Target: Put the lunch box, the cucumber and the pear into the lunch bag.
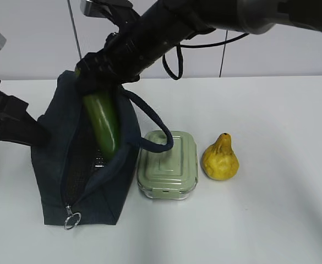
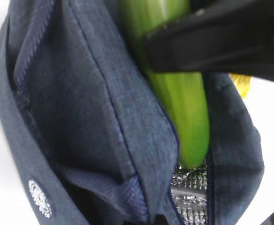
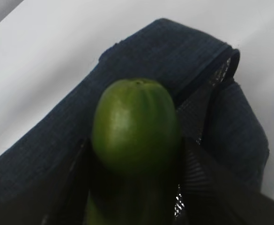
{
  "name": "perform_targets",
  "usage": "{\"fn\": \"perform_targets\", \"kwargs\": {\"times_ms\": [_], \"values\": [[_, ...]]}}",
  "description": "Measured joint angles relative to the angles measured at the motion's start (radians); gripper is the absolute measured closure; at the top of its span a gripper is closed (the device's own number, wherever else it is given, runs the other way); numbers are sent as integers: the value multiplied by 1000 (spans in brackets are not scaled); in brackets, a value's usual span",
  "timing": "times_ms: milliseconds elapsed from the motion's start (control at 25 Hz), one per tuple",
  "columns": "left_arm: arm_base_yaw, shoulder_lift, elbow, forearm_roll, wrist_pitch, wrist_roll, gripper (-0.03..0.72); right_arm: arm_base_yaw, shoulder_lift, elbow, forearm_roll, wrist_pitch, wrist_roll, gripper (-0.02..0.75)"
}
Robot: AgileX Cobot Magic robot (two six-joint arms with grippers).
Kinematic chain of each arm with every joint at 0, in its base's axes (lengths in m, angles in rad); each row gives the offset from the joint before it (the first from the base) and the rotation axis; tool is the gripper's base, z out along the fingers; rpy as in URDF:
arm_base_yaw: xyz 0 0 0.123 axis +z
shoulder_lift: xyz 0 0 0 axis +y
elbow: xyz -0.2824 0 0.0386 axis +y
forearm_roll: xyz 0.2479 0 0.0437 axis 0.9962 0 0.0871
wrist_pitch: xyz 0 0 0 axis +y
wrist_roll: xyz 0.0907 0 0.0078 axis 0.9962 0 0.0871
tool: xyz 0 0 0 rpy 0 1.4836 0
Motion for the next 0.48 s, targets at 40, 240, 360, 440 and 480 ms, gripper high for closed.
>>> {"fn": "perform_targets", "kwargs": {"times_ms": [40,240,360,440,480], "values": [[0,0,0,0,0,0,685,0,0,0,0,20,2,331],[0,0,0,-2,-1,0,685,0,0,0,-1,68,8,253],[0,0,0,-2,-1,0,685,0,0,0,-1,73,10,155],[0,0,0,-2,-1,0,685,0,0,0,-1,75,12,133],[0,0,0,-2,-1,0,685,0,0,-2,-1,75,15,127]]}}
